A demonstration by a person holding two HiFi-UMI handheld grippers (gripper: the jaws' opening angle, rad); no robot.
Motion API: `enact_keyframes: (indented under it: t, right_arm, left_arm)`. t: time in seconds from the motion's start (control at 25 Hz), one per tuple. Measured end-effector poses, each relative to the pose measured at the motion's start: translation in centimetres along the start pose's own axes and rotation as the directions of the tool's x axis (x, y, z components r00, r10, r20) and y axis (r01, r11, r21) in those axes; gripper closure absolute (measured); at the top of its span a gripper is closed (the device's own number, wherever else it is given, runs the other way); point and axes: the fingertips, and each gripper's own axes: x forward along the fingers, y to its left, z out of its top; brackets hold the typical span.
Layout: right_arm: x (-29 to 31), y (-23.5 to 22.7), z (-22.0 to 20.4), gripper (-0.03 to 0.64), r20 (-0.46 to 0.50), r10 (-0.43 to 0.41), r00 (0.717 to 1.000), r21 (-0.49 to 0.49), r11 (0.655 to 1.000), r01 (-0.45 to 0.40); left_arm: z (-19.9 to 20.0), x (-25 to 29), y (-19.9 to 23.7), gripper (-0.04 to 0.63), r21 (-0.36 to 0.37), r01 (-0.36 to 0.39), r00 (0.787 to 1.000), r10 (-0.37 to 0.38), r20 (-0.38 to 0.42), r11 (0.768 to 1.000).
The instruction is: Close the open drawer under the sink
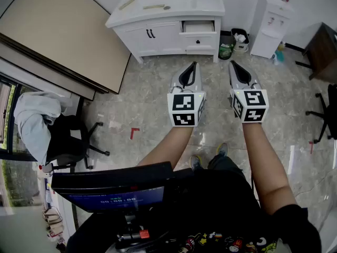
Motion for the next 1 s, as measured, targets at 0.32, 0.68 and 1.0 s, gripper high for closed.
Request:
enact_keyframes:
  t: [0.32,0.68,1.0]
  right_arm:
    - [3.4,-6.4,-1.4,0.594,0.022,0.033,0.999,0.008,0.999,-0.033]
    - [16.0,-11.6,-7.4,0.594,-0.038,0.074,0.997,0.033,0.997,-0.073]
    - [33.1,-14.1,-13.5,0.592,-0.084,0.044,0.996,0.056,0.998,-0.039]
  left_arm:
    - [-2.1,7.1,-2.4,0.595,0.0,-0.032,0.999,0.032,-0.041,0.999]
    - [-8.6,20.6,3.0,0.594,-0.022,-0.053,0.994,0.051,-0.097,0.998]
    - [-17.4,36.7,12.2,0.594,-0.034,-0.038,0.99,0.033,-0.137,0.999]
